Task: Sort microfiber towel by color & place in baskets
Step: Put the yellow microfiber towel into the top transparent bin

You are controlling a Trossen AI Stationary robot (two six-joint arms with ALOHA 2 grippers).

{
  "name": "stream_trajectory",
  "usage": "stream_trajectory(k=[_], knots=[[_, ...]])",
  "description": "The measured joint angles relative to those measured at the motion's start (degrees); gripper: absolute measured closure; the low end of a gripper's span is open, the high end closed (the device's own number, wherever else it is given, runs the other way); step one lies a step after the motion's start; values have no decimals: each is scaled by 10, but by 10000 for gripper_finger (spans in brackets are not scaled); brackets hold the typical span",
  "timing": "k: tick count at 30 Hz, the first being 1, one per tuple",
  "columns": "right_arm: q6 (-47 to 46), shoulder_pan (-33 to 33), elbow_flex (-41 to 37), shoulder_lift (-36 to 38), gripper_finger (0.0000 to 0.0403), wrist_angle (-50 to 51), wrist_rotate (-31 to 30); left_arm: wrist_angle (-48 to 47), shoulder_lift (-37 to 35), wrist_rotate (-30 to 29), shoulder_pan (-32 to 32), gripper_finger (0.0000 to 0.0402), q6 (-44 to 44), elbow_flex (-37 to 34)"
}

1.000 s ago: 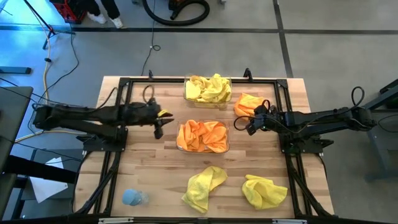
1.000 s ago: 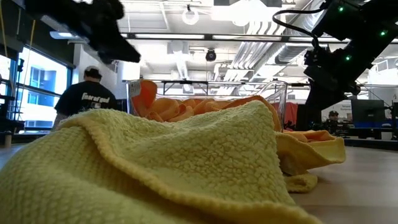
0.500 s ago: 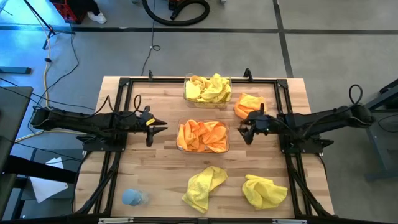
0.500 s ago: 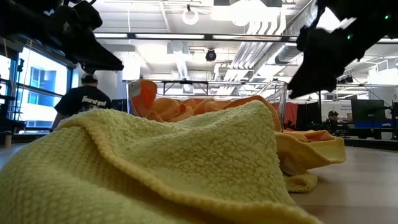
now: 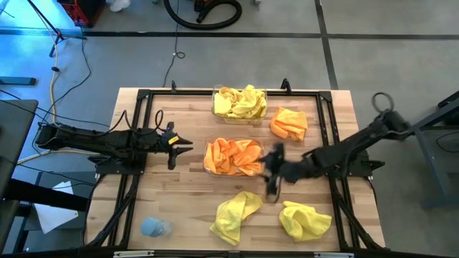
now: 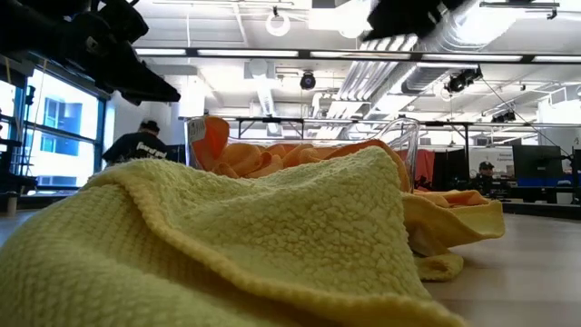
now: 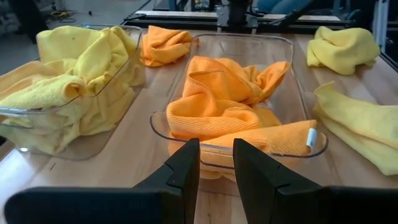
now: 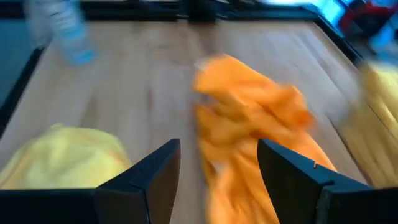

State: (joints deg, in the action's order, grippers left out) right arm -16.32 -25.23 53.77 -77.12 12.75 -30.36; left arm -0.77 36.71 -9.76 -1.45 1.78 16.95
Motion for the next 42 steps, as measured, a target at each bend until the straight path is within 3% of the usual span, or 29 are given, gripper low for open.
stream_trajectory(k=[6,13,18,24,32,36,42], knots=[[61,-20,236,-193,192,140,15,4,0,7,0,318,-20,0],[51,-3,482,-387,193,362,147,7,0,7,-1,318,-5,0],[63,1,591,-492,193,467,207,2,0,7,-1,318,-5,0],[58,1,628,-572,193,491,253,-6,0,7,-1,318,-5,0],[18,1,630,-619,204,477,293,-11,0,7,-1,318,-5,0],[-2,2,630,-622,246,464,301,-11,0,7,-1,318,-19,0],[-19,3,629,-624,354,456,326,-11,0,7,-1,318,-20,0]])
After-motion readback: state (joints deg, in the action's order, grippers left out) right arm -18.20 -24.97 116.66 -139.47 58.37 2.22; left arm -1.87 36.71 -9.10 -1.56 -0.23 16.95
